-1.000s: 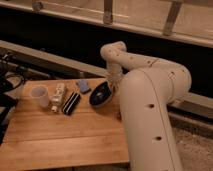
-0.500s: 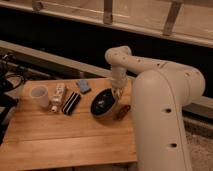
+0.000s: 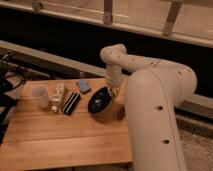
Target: Drag the ceramic bowl in a circle
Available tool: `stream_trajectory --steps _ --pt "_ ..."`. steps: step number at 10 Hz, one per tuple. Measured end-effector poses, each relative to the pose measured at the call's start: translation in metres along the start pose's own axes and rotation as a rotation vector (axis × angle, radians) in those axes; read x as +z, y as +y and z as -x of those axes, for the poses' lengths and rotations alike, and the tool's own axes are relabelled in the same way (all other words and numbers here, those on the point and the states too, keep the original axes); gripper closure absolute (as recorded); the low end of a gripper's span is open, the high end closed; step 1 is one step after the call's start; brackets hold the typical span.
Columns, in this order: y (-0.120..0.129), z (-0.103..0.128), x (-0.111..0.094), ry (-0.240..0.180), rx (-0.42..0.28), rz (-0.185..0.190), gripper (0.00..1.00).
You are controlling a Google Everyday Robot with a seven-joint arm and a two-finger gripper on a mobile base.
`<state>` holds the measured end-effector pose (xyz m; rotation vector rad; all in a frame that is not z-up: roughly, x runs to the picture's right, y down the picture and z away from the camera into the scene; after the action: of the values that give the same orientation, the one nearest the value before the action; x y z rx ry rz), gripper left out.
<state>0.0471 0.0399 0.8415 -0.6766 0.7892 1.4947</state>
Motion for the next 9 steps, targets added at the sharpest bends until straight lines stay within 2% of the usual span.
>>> stream_trajectory --steps 1,2,3,4,5,7,9 --pt "0.002 0.001 0.000 0.003 -0.013 -0.003 0.76" --pt "-0.002 -0.001 0.000 0.004 -0.016 -0.006 0.72" --pt "-0.004 -0.002 0.000 0.002 -0.016 -0.007 0.65" --pt "0.000 -0.001 -0.001 -0.002 -0.021 -0.007 0.53" --pt "0.009 0.002 -0.002 -0.003 -0.028 -0.007 0.49" --pt "0.019 0.003 -0.003 -0.001 -0.040 -0.010 0.49" --pt "0.017 0.003 -0.003 -0.002 -0.046 -0.014 0.49"
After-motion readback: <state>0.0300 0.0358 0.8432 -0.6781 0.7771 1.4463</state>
